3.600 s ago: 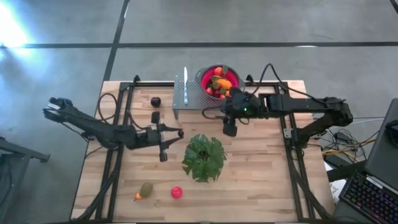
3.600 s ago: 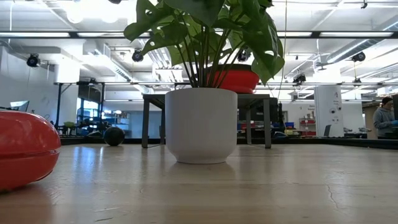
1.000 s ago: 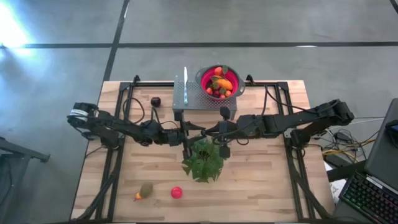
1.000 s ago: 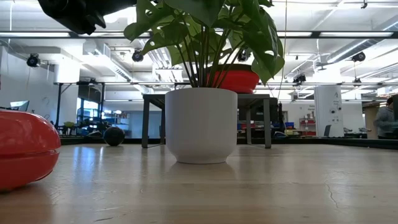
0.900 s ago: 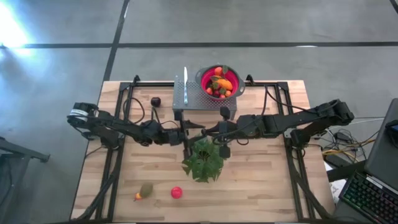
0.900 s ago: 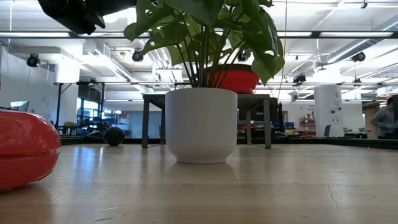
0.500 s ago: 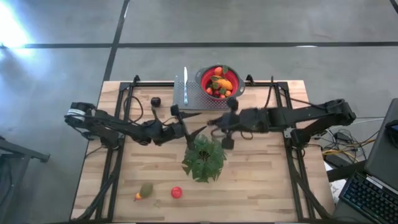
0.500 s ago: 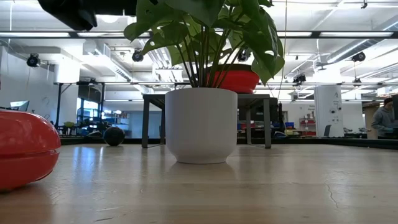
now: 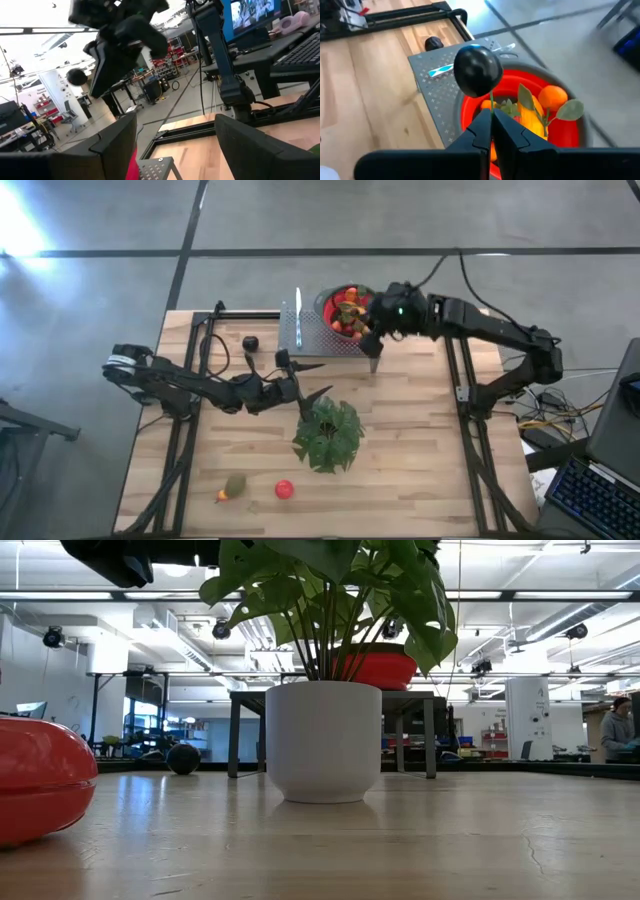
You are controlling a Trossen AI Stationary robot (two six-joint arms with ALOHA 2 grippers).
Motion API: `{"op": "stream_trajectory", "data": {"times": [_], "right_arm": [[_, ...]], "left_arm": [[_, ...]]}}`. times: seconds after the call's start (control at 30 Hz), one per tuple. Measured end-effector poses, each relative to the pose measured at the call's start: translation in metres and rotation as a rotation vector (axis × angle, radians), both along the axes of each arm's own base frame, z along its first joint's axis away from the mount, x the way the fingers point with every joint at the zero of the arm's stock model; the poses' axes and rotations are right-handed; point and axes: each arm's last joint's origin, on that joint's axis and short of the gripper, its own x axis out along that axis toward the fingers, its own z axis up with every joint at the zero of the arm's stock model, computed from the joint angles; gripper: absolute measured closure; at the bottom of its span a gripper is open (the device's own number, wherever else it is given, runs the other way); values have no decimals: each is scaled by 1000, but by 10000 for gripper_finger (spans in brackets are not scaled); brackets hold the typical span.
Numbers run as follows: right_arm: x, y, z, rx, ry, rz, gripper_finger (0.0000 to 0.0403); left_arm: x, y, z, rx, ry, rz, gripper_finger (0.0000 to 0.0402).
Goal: Pick & Place Fruit
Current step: Put the black cherry into the red strainer bowl on the shelf
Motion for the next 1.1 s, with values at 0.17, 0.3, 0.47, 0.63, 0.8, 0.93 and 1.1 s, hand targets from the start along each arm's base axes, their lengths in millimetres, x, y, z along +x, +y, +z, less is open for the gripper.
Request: {"op": "stream_trajectory", "data": {"times": [0.17, 0.3, 0.47, 0.63, 0.8, 0.93, 1.1], "right_arm": [[-8, -33, -5, 77, -11, -36, 394], [-10, -53, -13, 92, 14, -98, 394], [-3, -69, -27, 138, 55, -89, 394], [7, -80, -43, 157, 105, -99, 394], [12, -87, -58, 185, 166, -110, 394], [16, -89, -65, 198, 194, -113, 394], [19, -92, -73, 213, 223, -117, 394]], "left_arm": [[0, -1, 1, -5, -6, -5, 129], [0, -1, 1, -18, -17, -11, 129], [0, -1, 1, -21, -18, -12, 129], [0, -1, 1, -37, -23, -15, 129], [0, -1, 1, -41, -24, -16, 129], [0, -1, 1, -41, -24, -17, 129], [0, -1, 1, -41, -23, -17, 129]]}}
